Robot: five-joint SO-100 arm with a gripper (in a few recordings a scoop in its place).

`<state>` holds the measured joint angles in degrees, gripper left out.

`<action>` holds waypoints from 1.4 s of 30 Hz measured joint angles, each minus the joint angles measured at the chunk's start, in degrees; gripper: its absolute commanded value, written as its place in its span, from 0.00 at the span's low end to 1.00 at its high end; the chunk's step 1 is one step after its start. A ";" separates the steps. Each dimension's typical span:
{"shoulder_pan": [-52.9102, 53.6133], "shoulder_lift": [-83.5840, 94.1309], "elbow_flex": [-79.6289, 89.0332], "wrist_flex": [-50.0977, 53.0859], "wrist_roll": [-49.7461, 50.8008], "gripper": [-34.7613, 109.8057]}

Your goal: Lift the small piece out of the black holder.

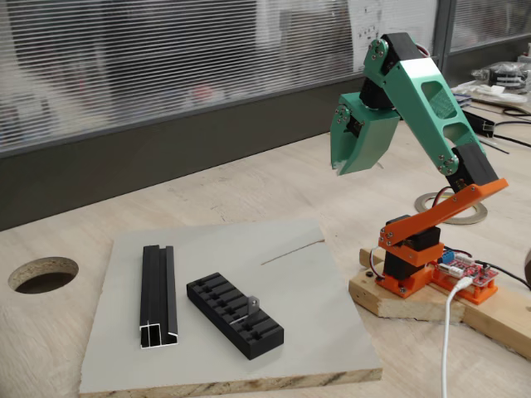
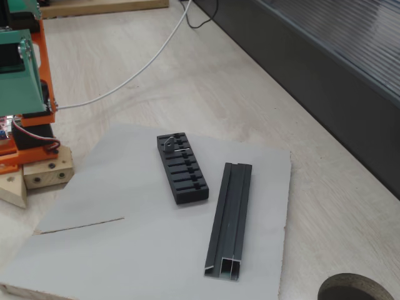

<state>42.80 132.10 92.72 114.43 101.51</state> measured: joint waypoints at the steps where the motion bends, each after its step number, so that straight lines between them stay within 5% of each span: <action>1: 0.00 0.00 0.00 0.00 0.00 0.28; 34: -5.10 0.00 0.00 0.00 0.26 0.28; 42: -8.44 0.00 0.00 0.00 10.90 0.28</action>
<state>34.37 132.10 92.72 114.43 112.41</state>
